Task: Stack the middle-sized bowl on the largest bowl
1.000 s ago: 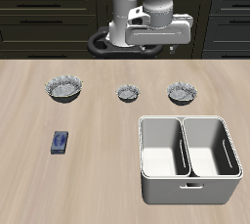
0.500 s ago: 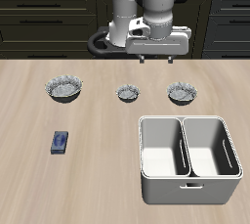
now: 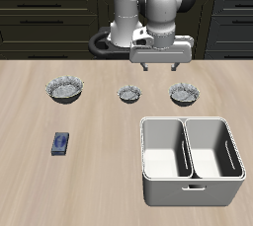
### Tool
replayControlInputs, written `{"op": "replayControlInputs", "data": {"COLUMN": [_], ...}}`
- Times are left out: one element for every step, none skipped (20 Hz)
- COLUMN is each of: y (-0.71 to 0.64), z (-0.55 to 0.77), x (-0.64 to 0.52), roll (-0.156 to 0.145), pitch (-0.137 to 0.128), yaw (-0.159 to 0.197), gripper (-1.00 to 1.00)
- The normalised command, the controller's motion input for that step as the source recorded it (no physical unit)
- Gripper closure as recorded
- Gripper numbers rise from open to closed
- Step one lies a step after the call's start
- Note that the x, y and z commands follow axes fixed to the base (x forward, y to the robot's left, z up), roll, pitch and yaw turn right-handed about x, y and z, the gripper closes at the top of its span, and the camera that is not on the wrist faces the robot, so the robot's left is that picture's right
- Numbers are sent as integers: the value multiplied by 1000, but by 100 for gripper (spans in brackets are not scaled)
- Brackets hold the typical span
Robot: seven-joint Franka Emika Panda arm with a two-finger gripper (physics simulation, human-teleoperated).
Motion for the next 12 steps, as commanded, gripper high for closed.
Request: {"op": "replayControlInputs", "data": {"y": [219, 215, 145, 221, 69, 176, 76, 131, 257, 79, 111, 107], "z": [-256, -158, -161, -241, -189, -258, -396, -229, -393, -251, -128, -112], "x": [-85, -121, -78, -108, -99, -108, -4, 7, -39, 32, -10, -20], "roll": [39, 34, 30, 65, -24, 36, 1, 32, 53, 20, 3, -11], "pitch": [59, -4, 14, 29, -10, -38, 99, 64, 61, 84, 5, -1], "yaw": [-8, 34, -7, 1, -21, 43, -20, 20, 24, -20, 12, -12], "gripper": [-100, -100, -100, -100, -100, -100, -100, -100, -100, -100, -100, -100]}}
